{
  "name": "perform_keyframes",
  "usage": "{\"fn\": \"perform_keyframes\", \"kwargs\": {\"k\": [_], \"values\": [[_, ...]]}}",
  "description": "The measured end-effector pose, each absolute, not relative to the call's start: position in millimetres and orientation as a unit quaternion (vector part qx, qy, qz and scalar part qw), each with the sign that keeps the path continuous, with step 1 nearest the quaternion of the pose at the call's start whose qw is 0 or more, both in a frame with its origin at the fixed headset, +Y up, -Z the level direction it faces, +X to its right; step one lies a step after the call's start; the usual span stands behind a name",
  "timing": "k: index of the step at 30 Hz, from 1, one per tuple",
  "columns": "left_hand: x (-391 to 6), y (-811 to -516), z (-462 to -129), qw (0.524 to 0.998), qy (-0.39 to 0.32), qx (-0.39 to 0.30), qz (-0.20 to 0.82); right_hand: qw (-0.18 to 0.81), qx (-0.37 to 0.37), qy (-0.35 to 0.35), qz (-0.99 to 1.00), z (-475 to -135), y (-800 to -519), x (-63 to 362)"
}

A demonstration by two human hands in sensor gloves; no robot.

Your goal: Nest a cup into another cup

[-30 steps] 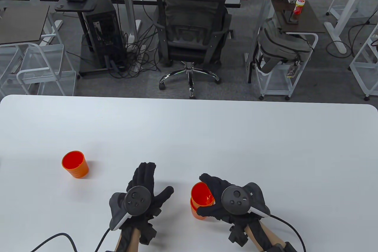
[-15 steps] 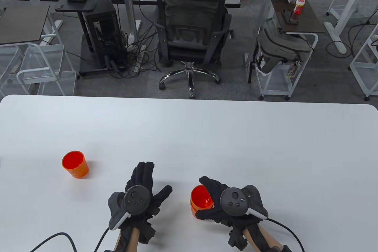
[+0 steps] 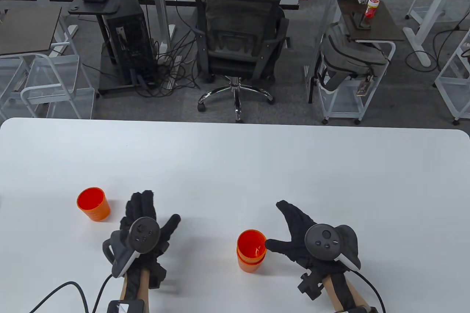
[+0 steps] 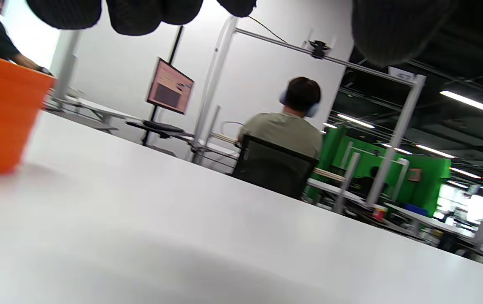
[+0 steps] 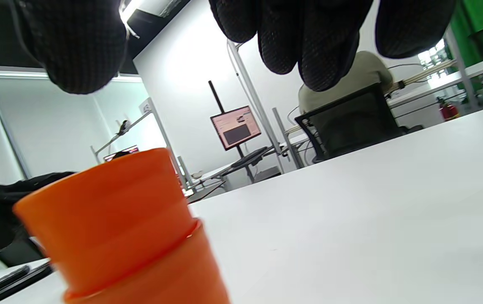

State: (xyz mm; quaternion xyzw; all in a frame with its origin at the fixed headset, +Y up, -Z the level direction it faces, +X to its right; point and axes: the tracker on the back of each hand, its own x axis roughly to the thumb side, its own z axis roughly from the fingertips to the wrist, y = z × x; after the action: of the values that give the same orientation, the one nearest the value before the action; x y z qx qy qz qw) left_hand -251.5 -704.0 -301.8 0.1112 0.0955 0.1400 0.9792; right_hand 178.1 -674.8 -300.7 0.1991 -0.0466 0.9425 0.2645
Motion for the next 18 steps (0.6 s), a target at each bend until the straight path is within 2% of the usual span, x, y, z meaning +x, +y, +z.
{"fn": "perform_keyframes", "kwargs": {"k": [6, 10, 16, 18], "values": [[-324.0, -706.8, -320.4, 0.964, 0.206, 0.120, 0.117, 0.257, 0.149, -0.069, 0.952, -308.4, -674.1, 206.6], [-356.3, -716.7, -333.4, 0.947, 0.277, 0.090, 0.134, 0.274, 0.135, -0.072, 0.950, -310.6, -675.4, 216.0], [-376.9, -732.5, -351.0, 0.930, 0.331, 0.032, 0.153, 0.261, 0.128, -0.072, 0.954, -314.7, -678.7, 218.7], [-379.0, -739.2, -352.7, 0.924, 0.345, 0.031, 0.163, 0.260, 0.126, -0.072, 0.955, -315.6, -679.5, 219.7]]}}
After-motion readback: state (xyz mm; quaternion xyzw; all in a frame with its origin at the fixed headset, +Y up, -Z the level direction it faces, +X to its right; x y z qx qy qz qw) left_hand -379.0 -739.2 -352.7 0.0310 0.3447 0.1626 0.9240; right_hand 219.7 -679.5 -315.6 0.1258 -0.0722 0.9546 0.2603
